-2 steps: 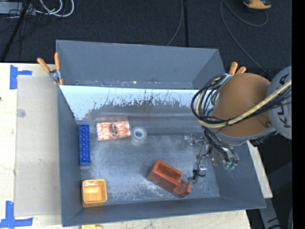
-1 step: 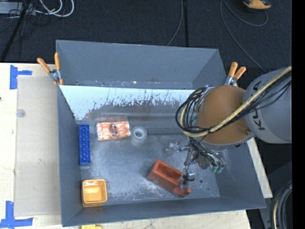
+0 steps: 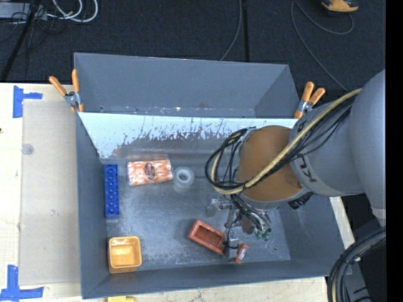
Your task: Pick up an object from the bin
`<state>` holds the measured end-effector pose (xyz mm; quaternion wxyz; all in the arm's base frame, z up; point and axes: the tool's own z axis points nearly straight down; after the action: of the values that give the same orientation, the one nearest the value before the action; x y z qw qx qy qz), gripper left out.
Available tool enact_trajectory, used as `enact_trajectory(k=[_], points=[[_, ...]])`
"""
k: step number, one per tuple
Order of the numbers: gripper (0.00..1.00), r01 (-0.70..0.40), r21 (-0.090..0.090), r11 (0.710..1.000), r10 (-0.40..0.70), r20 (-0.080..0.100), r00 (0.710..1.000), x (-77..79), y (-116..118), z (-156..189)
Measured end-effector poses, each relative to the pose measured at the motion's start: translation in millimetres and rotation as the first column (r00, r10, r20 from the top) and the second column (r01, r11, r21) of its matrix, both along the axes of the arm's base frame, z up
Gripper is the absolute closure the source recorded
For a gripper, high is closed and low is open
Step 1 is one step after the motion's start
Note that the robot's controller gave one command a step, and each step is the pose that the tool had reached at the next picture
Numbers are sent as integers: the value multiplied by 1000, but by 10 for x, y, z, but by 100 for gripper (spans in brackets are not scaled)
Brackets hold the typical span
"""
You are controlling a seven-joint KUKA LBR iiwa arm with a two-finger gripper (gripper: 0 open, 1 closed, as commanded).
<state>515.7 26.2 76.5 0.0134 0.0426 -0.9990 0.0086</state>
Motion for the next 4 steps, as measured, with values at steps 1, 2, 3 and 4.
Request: enact_trajectory(k=[1,2,3,4], points=[[100,-1,0,1000,1,1,1000,2,-1,0],[100,-1,0,1000,1,2,1000,3,-2,0],[100,-2,-1,1000,2,3,1000,5,-3,0],[100,-2,-1,1000,2,4,1000,6,-4,0]])
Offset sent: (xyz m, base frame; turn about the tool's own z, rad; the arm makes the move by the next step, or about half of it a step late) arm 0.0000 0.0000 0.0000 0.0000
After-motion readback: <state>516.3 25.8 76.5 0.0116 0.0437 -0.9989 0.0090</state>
